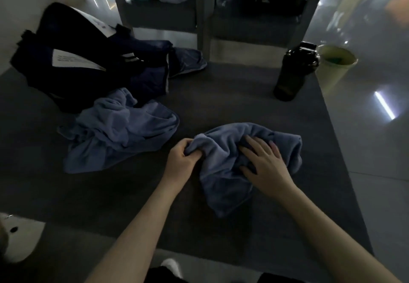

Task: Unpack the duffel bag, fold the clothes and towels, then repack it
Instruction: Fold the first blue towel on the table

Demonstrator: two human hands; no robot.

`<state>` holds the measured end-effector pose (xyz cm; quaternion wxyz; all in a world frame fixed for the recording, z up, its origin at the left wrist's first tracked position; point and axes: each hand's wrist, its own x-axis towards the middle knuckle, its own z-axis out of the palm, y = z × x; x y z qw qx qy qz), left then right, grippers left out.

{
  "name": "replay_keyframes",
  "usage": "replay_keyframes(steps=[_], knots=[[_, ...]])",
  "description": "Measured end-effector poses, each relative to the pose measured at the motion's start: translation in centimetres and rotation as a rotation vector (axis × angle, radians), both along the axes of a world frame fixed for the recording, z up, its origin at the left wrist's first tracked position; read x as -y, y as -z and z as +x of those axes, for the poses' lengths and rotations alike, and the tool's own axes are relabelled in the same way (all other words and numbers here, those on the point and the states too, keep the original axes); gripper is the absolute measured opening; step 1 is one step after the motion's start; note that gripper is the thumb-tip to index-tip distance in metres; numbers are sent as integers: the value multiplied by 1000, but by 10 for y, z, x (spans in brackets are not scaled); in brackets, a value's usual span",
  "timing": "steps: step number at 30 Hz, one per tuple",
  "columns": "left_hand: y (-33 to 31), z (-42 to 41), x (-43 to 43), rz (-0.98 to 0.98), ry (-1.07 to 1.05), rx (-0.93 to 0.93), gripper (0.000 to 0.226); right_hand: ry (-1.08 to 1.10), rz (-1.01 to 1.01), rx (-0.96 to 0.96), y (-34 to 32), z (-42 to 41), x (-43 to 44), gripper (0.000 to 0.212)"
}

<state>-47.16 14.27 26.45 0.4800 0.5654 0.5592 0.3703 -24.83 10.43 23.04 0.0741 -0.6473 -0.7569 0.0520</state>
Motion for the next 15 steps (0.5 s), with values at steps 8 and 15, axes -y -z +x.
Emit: replay_keyframes(steps=[8, 15], knots=[[-14, 14, 78, -2, -67, 97, 3, 364, 101, -159, -2, -4, 88, 34], [-53, 28, 105, -114, -35, 276, 7, 253, -183, -274, -10, 22, 115, 55]])
